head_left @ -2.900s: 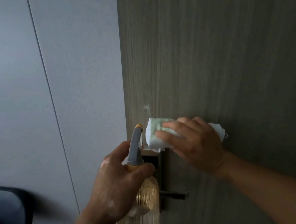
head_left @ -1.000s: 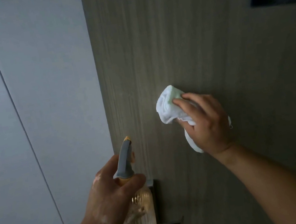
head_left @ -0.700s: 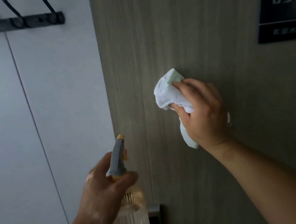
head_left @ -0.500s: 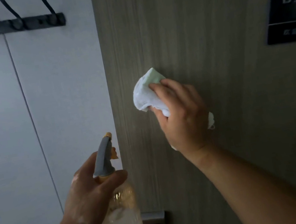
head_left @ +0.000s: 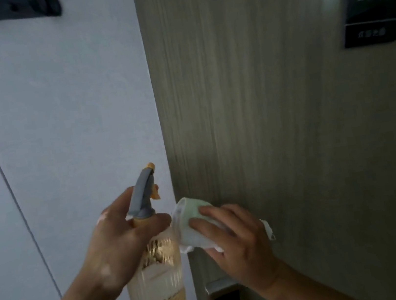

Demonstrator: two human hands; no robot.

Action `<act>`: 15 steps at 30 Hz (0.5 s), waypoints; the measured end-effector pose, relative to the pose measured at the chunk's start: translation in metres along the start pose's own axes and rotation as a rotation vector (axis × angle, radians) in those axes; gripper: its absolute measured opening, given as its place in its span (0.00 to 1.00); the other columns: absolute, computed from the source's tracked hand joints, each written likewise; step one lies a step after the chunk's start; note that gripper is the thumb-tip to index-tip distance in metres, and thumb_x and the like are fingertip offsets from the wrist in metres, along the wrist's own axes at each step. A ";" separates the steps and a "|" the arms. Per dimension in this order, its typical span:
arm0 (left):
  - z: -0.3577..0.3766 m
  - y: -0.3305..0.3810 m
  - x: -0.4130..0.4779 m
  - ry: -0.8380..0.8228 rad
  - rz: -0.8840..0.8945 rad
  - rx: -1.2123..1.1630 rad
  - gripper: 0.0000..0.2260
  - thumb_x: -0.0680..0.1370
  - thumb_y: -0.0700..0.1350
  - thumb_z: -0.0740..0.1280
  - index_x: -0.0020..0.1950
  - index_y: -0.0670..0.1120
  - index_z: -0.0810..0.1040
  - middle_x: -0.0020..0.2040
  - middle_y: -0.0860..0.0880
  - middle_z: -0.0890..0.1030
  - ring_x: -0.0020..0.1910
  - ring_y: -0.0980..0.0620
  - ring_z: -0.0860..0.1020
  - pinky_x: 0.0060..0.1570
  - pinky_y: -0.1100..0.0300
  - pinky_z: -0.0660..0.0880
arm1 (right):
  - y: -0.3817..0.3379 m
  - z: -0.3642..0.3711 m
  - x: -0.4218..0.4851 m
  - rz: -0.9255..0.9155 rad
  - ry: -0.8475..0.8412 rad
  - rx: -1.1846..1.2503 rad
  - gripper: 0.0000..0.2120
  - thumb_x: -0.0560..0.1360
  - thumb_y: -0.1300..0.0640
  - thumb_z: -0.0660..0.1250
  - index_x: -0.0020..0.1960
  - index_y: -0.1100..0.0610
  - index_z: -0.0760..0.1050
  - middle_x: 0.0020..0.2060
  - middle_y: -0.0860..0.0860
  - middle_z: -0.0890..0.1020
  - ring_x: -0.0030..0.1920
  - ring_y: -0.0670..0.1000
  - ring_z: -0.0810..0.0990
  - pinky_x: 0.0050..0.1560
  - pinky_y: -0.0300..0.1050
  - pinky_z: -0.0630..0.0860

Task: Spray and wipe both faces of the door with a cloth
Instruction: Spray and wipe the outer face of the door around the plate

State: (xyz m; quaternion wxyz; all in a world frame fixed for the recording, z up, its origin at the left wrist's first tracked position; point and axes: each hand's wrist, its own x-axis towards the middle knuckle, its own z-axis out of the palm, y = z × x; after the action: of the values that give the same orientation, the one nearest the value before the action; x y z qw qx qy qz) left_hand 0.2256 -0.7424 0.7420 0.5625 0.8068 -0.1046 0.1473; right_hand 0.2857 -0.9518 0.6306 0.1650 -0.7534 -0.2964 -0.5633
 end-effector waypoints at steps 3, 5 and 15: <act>-0.004 0.000 0.009 -0.123 0.049 -0.048 0.15 0.64 0.49 0.75 0.48 0.61 0.80 0.37 0.46 0.84 0.37 0.44 0.85 0.39 0.48 0.83 | -0.018 -0.017 -0.020 0.196 -0.014 0.076 0.15 0.82 0.43 0.67 0.63 0.50 0.82 0.61 0.47 0.82 0.58 0.48 0.81 0.54 0.45 0.81; -0.003 0.000 0.013 -0.195 0.075 -0.091 0.11 0.65 0.46 0.76 0.44 0.57 0.80 0.35 0.44 0.82 0.36 0.43 0.84 0.38 0.48 0.82 | -0.028 -0.027 -0.028 0.312 0.034 0.085 0.16 0.81 0.43 0.68 0.61 0.52 0.83 0.60 0.46 0.82 0.58 0.44 0.81 0.55 0.39 0.78; 0.005 0.000 0.031 -0.300 0.098 -0.172 0.12 0.71 0.34 0.75 0.48 0.47 0.79 0.41 0.34 0.83 0.38 0.40 0.85 0.39 0.50 0.82 | -0.054 -0.057 -0.024 0.562 0.196 0.101 0.23 0.71 0.60 0.82 0.63 0.52 0.81 0.57 0.39 0.82 0.58 0.42 0.82 0.53 0.37 0.80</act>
State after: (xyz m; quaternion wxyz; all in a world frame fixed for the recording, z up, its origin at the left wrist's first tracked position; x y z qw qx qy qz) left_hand 0.2553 -0.7467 0.7516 0.5995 0.7627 -0.2388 0.0432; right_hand 0.2038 -0.9494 0.6211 0.3797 -0.7387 -0.0866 -0.5502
